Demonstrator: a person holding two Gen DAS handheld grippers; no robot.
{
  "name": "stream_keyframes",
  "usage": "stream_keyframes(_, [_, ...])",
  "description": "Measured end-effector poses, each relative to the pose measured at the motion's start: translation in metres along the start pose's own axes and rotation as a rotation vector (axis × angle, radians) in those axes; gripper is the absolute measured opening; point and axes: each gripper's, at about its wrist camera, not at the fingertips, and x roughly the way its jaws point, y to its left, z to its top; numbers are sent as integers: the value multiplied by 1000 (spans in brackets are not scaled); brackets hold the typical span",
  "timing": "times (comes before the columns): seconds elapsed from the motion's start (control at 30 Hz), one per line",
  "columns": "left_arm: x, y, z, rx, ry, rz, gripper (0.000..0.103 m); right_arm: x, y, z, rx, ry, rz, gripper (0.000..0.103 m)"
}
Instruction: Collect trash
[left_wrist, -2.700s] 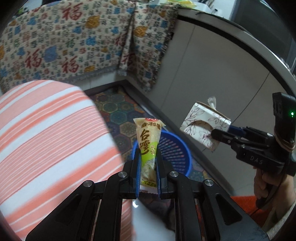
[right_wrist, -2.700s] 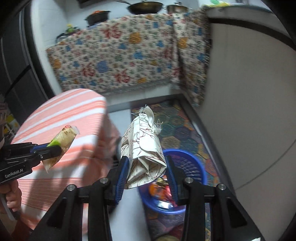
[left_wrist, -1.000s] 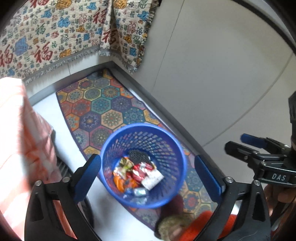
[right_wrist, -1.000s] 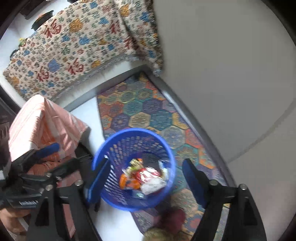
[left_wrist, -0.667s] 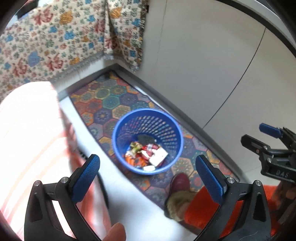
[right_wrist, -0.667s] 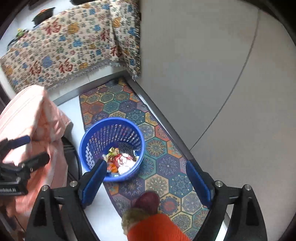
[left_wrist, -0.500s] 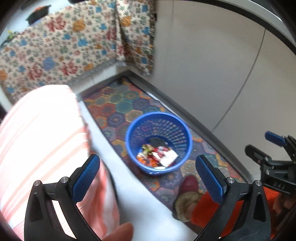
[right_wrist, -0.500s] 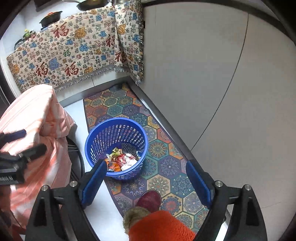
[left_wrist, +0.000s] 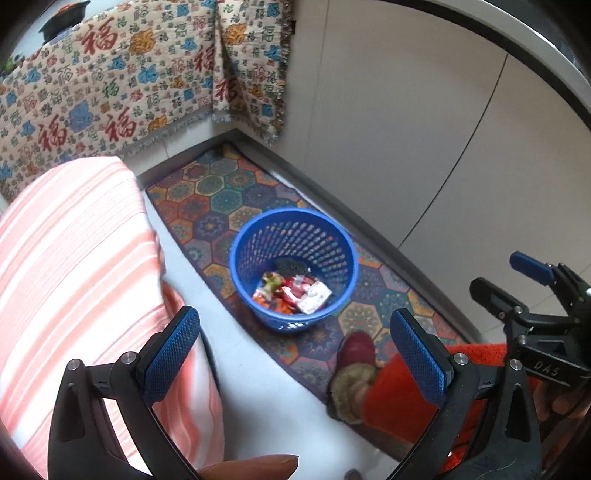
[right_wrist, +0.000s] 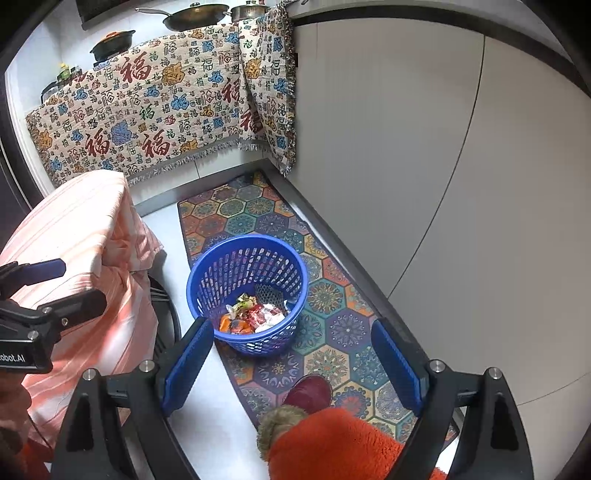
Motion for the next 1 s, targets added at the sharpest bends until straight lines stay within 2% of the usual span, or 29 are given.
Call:
stream_keyframes(0.53, [3,3,-1,-17,-13,43,102,6,3,3,1,2,7,89])
stream_keyframes(1.0, [3,5,-1,-19,-10,51,102,7,7,2,-6,4,10,89])
